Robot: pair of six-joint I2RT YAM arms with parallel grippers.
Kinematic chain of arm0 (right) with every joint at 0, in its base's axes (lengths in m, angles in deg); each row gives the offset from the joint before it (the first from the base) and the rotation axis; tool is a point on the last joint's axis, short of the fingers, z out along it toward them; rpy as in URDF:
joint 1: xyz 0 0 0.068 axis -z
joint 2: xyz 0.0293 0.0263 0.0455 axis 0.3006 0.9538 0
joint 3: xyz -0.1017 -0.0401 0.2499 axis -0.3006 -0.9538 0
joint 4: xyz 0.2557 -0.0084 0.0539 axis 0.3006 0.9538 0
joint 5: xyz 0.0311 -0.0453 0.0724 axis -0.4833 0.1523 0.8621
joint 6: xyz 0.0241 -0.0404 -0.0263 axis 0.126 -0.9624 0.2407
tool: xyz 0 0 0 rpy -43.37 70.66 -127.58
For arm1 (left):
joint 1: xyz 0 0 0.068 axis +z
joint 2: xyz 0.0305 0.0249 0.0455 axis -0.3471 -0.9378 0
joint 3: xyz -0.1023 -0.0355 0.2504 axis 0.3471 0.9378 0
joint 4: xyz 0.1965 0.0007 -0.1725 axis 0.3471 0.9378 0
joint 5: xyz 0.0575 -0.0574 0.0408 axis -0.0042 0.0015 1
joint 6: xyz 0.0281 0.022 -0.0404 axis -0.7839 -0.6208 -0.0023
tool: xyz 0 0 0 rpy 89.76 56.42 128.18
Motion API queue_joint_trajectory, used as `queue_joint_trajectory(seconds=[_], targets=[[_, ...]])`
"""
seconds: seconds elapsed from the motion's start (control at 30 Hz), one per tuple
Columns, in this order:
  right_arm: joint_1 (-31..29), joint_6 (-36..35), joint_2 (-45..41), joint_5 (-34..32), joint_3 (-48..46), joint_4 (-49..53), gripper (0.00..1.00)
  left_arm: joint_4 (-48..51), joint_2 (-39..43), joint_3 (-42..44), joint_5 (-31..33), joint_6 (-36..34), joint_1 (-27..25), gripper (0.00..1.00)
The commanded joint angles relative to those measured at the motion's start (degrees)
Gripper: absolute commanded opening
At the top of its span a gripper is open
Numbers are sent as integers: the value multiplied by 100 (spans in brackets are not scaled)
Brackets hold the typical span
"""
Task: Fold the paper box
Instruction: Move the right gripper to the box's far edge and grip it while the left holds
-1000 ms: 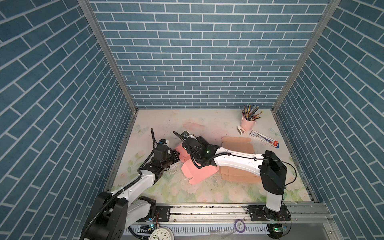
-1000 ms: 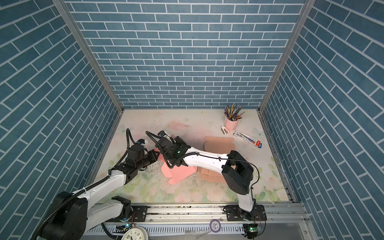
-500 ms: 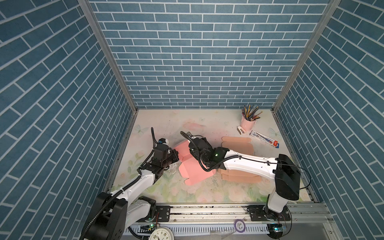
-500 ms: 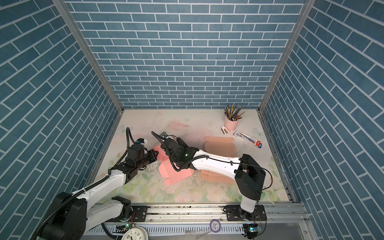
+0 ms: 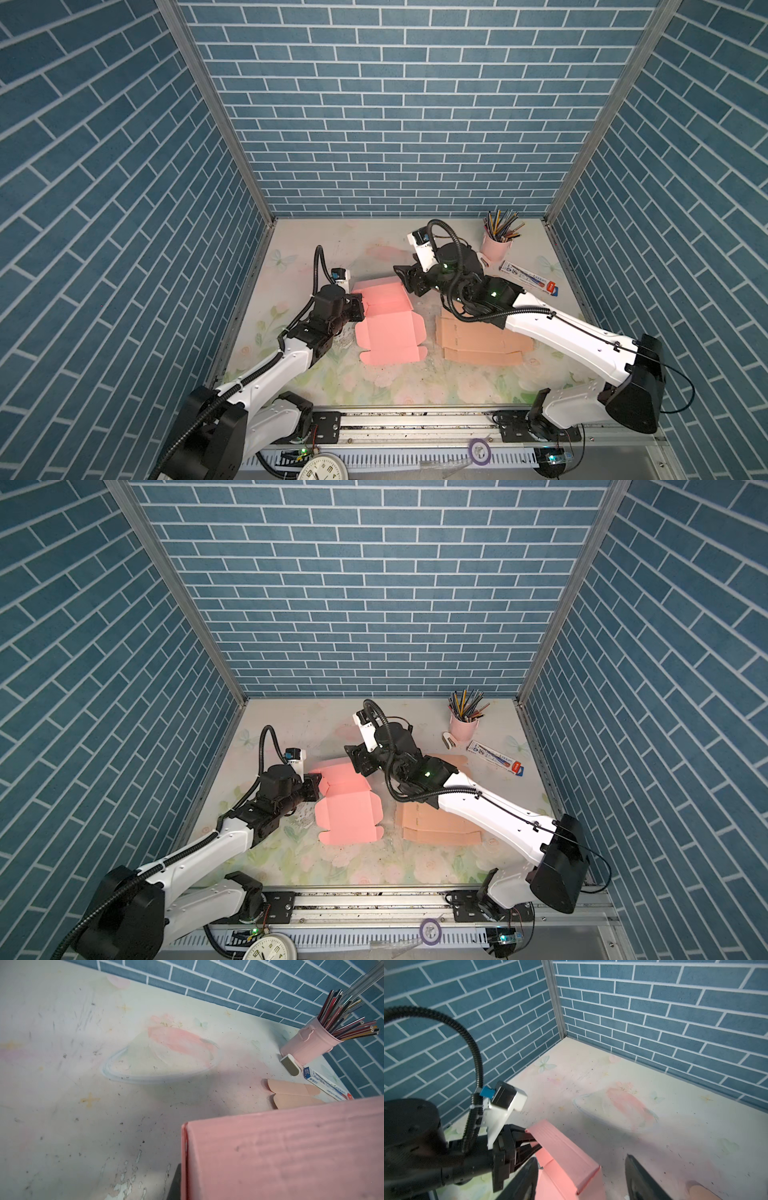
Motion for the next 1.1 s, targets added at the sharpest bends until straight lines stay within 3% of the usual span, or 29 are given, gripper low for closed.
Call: queue_joint_trajectory(seconds=[0.0,0.27,0.73,1.07], targets=[[134,428,436,868,-128,-68,65,-746,-106,189,574,-552,-403,0],[259,573,889,1474,-397,-267,65,-1695,-281,787,1231,-1170,-911,0],[283,294,1837,2290,-209,120,59,-2411,-740,1156,1362,-993,-1048,0],[265,149,1992,2070,-197,419,57,-2493,-745,1358,1363,-719,-1046,9]])
